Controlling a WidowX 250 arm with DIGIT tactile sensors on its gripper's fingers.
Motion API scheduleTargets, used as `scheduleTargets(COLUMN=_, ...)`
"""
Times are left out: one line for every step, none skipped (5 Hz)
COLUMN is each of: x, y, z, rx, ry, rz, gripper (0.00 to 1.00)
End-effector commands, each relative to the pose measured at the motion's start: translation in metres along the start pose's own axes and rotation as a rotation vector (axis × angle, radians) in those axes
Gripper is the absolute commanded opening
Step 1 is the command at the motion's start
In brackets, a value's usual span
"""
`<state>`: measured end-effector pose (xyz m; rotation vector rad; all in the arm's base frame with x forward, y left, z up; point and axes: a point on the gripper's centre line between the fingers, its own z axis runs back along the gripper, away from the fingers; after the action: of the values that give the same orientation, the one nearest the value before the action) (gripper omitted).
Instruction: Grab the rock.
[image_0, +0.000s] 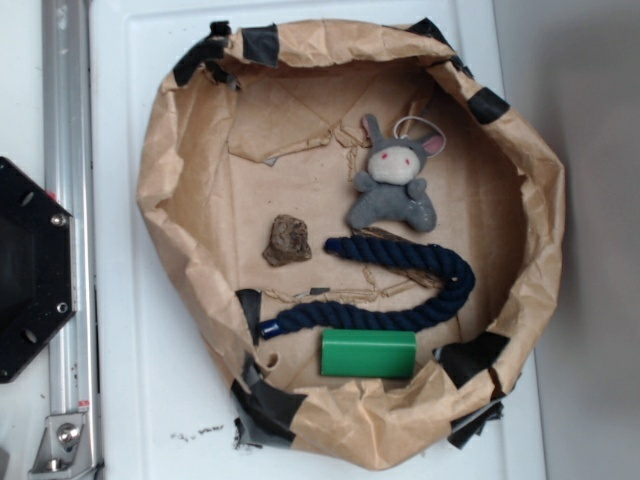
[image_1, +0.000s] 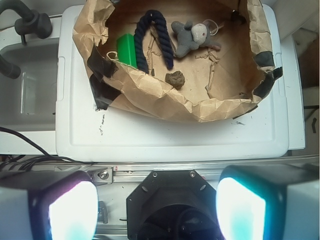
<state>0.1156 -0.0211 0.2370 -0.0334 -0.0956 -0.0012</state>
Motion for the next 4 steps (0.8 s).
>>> scheduleTargets(x=0.000, y=0.000, z=0.000, rx=0.000, ry=0.000, rz=0.000, gripper=1.00)
scheduleTargets(x=0.029, y=0.006, z=-0.018, rx=-0.019, ry=-0.002, rz=-0.048, gripper=1.00)
scheduleTargets(x=0.059, y=0.015, z=-0.059, rx=0.022, ry=0.038, rz=-0.012, gripper=1.00)
scheduleTargets(x=0.083, y=0.022, z=-0.097, rx=0.075, ry=0.042, rz=-0.022, gripper=1.00)
